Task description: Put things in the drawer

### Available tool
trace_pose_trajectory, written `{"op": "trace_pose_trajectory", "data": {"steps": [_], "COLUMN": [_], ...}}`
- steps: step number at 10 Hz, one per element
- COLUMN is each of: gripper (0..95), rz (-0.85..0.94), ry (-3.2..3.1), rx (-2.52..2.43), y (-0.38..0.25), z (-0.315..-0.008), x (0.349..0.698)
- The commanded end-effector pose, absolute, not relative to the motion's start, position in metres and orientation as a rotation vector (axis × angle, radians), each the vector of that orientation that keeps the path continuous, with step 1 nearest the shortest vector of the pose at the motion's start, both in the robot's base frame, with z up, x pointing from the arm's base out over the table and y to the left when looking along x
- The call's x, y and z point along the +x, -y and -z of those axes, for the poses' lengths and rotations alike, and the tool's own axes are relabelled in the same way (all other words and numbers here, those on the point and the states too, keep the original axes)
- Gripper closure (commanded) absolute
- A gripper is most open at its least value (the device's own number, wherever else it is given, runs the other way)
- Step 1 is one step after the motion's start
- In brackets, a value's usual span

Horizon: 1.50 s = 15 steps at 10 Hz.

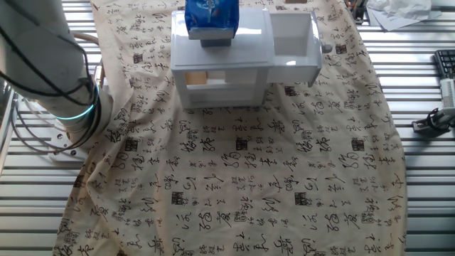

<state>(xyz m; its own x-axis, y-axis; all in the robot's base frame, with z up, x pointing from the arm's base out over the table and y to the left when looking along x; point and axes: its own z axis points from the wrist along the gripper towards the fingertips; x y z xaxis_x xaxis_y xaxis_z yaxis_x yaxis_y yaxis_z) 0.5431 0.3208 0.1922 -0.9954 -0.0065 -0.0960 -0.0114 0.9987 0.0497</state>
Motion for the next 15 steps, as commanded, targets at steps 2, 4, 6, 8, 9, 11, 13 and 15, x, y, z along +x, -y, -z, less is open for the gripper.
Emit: {"op": "trace_pose_trajectory", "data": {"steps": [2,4,6,8,9,11,13,15], "gripper": [95.0,95.0,95.0,95.0,95.0,95.0,95.0,95.0], "rz": [-0.082,-0.078,-0.072,-0.069,-0.066,-0.063,-0.061,-0.057], "ry": [-3.063,-3.069,-3.07,-3.069,-3.067,-3.065,-3.065,-3.07], "rx": [-0.03,-0.04,-0.065,-0.074,-0.088,-0.125,-0.134,-0.134], "y": [-0.312,-0.305,-0.295,-0.289,-0.284,-0.274,-0.27,-0.268], "z": [-0.214,-0.227,-0.24,-0.246,-0.247,-0.25,-0.251,-0.249], "x": [0.542,0.54,0.534,0.528,0.524,0.522,0.522,0.524]}}
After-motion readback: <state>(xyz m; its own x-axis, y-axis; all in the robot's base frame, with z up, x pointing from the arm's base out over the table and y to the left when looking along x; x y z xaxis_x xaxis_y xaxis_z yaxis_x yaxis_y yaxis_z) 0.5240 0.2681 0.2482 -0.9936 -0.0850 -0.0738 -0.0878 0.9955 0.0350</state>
